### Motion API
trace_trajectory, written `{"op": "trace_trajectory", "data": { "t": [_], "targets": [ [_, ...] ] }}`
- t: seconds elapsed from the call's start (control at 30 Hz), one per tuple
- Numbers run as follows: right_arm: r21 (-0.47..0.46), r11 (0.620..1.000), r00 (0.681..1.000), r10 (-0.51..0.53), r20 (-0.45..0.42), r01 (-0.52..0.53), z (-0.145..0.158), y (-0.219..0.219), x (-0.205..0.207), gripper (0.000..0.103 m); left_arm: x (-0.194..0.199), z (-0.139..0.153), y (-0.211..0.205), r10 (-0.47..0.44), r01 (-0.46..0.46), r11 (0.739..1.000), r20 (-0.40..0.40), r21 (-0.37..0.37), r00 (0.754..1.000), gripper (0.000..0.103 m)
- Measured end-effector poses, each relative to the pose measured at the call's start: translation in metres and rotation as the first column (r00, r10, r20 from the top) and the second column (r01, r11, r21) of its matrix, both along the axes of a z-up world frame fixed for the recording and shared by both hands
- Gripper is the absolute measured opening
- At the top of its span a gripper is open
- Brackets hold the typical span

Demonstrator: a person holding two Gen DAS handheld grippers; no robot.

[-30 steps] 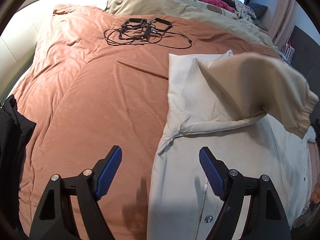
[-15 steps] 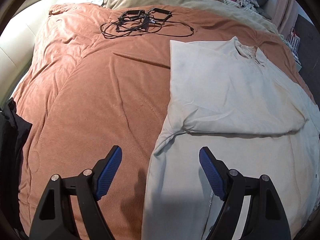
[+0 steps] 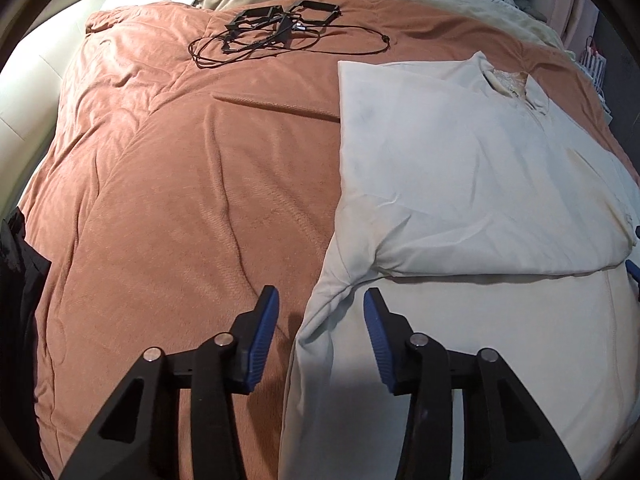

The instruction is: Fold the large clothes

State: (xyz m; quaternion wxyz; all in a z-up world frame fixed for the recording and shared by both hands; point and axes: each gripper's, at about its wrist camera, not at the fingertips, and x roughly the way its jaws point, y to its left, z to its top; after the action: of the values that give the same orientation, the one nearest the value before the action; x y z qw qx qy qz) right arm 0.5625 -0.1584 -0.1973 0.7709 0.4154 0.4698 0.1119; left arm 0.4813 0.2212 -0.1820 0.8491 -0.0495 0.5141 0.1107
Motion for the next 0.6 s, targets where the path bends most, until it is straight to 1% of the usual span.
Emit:
{"op": "trace_trajectory", "data": {
  "t": [0.03, 0.1, 0.13, 0.17, 0.2, 0.23, 0.3, 0.43, 0.47, 0.5, 0.53, 0.57, 0.6],
  "targets": [
    [0.005, 1.0, 1.0, -0.006, 0.0, 0.006, -0.002, -0.001, 0.002, 0.06, 0.002, -0.002, 0.001, 0.004, -0.004, 1.0, -0.002, 0.002, 1.0, 0.043],
    [-0.003, 1.0, 1.0, -0.014, 0.0, 0.014, -0.005, -0.002, 0.008, 0.053, 0.006, -0.006, 0.002, 0.008, -0.008, 1.0, -0.009, 0.01, 1.0, 0.041],
    [-0.01, 1.0, 1.0, -0.02, 0.003, 0.02, -0.007, -0.002, 0.01, 0.044, 0.007, -0.008, 0.003, 0.011, -0.011, 1.0, -0.013, 0.018, 1.0, 0.039],
    [-0.016, 1.0, 1.0, -0.022, 0.004, 0.022, -0.007, -0.003, 0.012, 0.037, 0.009, -0.009, 0.003, 0.012, -0.012, 1.0, -0.016, 0.018, 1.0, 0.039],
    [-0.025, 1.0, 1.0, -0.018, 0.005, 0.018, -0.009, -0.003, 0.014, 0.021, 0.01, -0.011, 0.004, 0.016, -0.016, 1.0, -0.019, 0.018, 1.0, 0.038],
    [-0.021, 1.0, 1.0, -0.011, 0.008, 0.011, -0.011, -0.002, 0.015, 0.013, 0.011, -0.011, 0.004, 0.02, -0.02, 1.0, -0.022, 0.023, 1.0, 0.038],
    [-0.026, 1.0, 1.0, -0.004, 0.011, 0.004, -0.011, -0.002, 0.013, 0.009, 0.011, -0.013, 0.004, 0.032, -0.031, 0.999, -0.026, 0.041, 0.999, 0.038],
    [-0.062, 0.998, 1.0, -0.009, -0.001, 0.009, -0.007, 0.002, 0.001, 0.009, 0.008, -0.009, 0.003, 0.054, -0.053, 0.998, -0.029, 0.029, 0.998, 0.038],
    [-0.072, 0.997, 1.0, -0.013, -0.007, 0.012, -0.007, 0.001, -0.001, 0.01, 0.006, -0.007, 0.003, 0.059, -0.059, 0.998, -0.028, 0.025, 0.998, 0.038],
    [-0.072, 0.997, 1.0, -0.015, -0.01, 0.014, -0.007, -0.001, -0.002, 0.016, 0.004, -0.004, 0.002, 0.063, -0.062, 0.998, -0.027, 0.019, 0.998, 0.038],
    [-0.07, 0.997, 1.0, -0.016, -0.008, 0.016, -0.008, -0.003, -0.002, 0.025, 0.002, 0.001, 0.001, 0.063, -0.063, 0.998, -0.02, 0.008, 0.998, 0.038],
    [-0.072, 0.997, 1.0, -0.014, -0.011, 0.013, -0.007, -0.005, -0.003, 0.031, 0.0, 0.006, 0.001, 0.06, -0.061, 0.998, -0.011, -0.006, 0.998, 0.038],
    [-0.072, 0.997, 1.0, -0.014, -0.008, 0.013, -0.006, -0.008, -0.004, 0.041, -0.003, 0.012, -0.001, 0.056, -0.056, 0.998, -0.002, -0.025, 0.998, 0.038]
  ]
}}
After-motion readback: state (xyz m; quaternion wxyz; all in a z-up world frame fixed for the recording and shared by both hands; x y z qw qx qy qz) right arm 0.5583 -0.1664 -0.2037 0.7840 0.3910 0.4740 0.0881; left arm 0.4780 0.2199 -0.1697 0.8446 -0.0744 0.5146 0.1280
